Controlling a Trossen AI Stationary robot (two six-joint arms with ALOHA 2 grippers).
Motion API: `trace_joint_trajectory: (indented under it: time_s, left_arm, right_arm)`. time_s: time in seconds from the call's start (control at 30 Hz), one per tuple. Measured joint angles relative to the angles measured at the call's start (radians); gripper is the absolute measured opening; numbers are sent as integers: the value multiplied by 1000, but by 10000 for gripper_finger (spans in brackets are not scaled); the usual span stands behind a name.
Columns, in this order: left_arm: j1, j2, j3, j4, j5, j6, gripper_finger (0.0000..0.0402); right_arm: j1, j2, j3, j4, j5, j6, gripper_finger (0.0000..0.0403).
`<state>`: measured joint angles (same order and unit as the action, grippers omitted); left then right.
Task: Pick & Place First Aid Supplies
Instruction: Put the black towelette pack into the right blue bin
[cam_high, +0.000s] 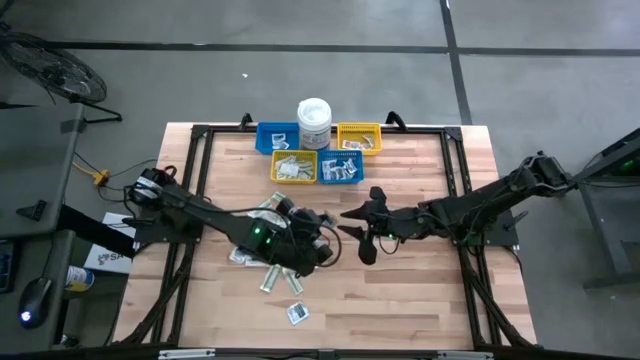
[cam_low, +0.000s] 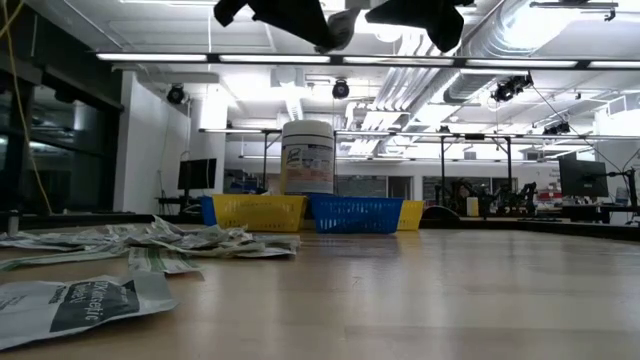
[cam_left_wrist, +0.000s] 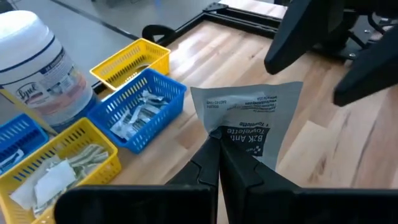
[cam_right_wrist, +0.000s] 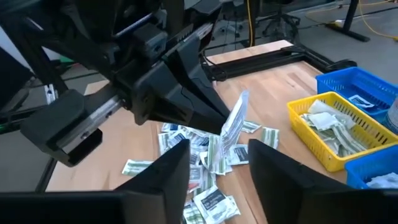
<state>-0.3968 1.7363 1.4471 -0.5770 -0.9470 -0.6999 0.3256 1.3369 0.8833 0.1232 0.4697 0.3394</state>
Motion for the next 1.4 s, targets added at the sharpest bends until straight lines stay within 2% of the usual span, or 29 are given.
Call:
trace_joint_trajectory:
  time_s: [0.2, 0.4, 0.63, 0.77, 1.03, 1.23, 1.4]
  left_arm:
    - [7, 0, 0, 2, -1, 26, 0]
    - [9, 0, 0, 3, -6, 26, 0]
    - [20, 0, 0, 5, 14, 45, 0]
    - [19, 0, 0, 5, 17, 45, 0]
    - [20, 0, -1, 2, 17, 45, 0]
    - [19, 0, -1, 2, 21, 54, 17]
    - [19, 0, -1, -1, 33, 111, 66]
  right_arm:
    - [-6, 0, 0, 2, 3, 25, 209]
    - [-33, 27, 0, 16, -59, 49, 208]
    - [-53, 40, 0, 40, -56, 57, 162]
    - [-72, 40, 0, 39, -66, 78, 116]
    - [-97, 40, 0, 39, -150, 71, 9]
    - [-97, 40, 0, 37, -160, 65, 2]
    - [-100, 40, 0, 20, -143, 76, 1]
